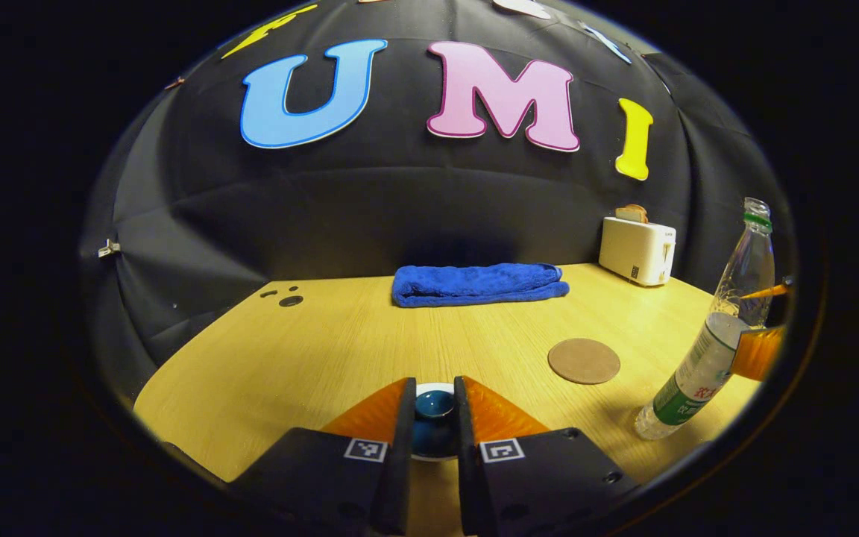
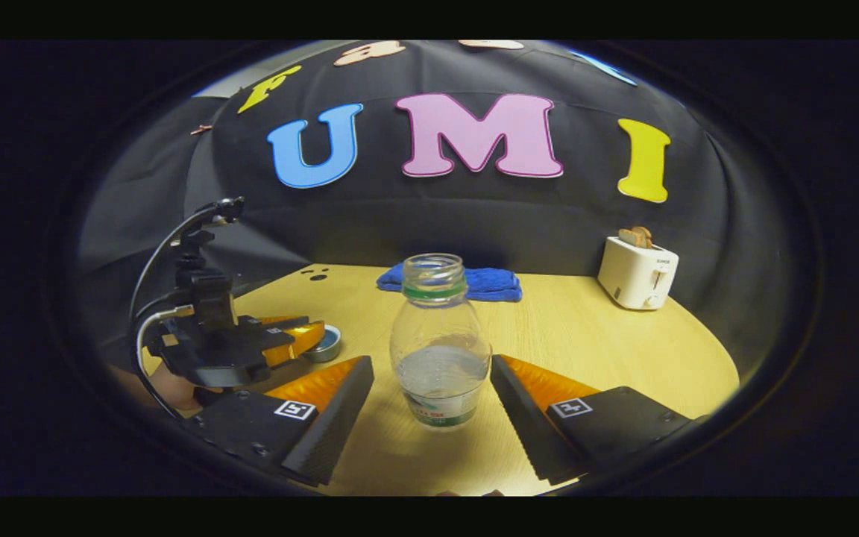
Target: Open the teacup lid with one hand, grasp the water bottle and pour water into the teacup with the other hand; after pouring, place the water bottle on the coaster and then close the teacup lid.
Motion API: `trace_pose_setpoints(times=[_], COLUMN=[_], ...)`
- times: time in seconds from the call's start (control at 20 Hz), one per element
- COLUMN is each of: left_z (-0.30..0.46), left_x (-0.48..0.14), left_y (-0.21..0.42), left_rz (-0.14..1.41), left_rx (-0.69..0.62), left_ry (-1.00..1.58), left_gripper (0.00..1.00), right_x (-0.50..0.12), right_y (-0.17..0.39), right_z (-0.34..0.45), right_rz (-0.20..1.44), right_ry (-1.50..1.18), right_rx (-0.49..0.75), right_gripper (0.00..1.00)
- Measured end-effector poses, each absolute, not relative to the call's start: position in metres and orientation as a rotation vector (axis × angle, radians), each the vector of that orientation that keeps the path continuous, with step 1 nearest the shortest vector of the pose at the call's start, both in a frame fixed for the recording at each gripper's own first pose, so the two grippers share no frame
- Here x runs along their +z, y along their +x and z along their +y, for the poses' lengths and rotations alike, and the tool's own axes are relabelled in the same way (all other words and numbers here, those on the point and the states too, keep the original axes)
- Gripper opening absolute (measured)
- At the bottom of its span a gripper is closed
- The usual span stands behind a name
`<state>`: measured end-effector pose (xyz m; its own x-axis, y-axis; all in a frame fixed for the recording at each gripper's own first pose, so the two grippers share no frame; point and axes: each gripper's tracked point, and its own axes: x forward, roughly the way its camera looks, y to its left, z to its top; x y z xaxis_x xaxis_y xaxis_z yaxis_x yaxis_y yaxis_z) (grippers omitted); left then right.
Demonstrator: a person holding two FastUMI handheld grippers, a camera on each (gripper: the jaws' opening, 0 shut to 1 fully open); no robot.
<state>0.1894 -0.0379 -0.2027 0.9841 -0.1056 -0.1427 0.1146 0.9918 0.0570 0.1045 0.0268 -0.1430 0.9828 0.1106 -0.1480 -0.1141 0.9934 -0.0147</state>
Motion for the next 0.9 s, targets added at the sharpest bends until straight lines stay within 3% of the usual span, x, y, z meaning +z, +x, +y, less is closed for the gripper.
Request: trace_pose_setpoints(times=[0.15,0.2,0.4,0.45,0.5,0.75,0.8,0.85,0.9], left_z=[-0.039,-0.038,-0.038,-0.038,-0.036,-0.022,-0.017,-0.012,-0.008], left_x=[-0.201,-0.2,-0.188,-0.183,-0.178,-0.157,-0.156,-0.153,-0.153], left_y=[0.188,0.188,0.186,0.185,0.183,0.166,0.162,0.158,0.153], left_rz=[0.14,0.135,0.113,0.105,0.098,0.074,0.074,0.073,0.073], left_rx=[-0.126,-0.126,-0.138,-0.139,-0.14,-0.127,-0.12,-0.112,-0.104], left_ry=[0.069,0.071,0.075,0.07,0.068,0.06,0.055,0.051,0.046], left_gripper=[0.29,0.24,0.28,0.24,0.29,0.28,0.24,0.28,0.24], right_x=[-0.144,-0.143,-0.145,-0.144,-0.145,-0.147,-0.149,-0.151,-0.154], right_y=[0.108,0.109,0.11,0.112,0.114,0.126,0.128,0.131,0.133], right_z=[0.026,0.024,0.024,0.026,0.027,0.034,0.034,0.034,0.034], right_rz=[0.146,0.143,0.14,0.138,0.136,0.126,0.125,0.127,0.13], right_ry=[-0.014,-0.016,-0.018,-0.014,-0.013,0.002,0.008,0.013,0.015], right_rx=[0.099,0.095,0.086,0.084,0.084,0.08,0.076,0.073,0.067], right_gripper=[0.98,0.98,0.98,0.98,0.98,0.99,1.0,1.0,1.0])
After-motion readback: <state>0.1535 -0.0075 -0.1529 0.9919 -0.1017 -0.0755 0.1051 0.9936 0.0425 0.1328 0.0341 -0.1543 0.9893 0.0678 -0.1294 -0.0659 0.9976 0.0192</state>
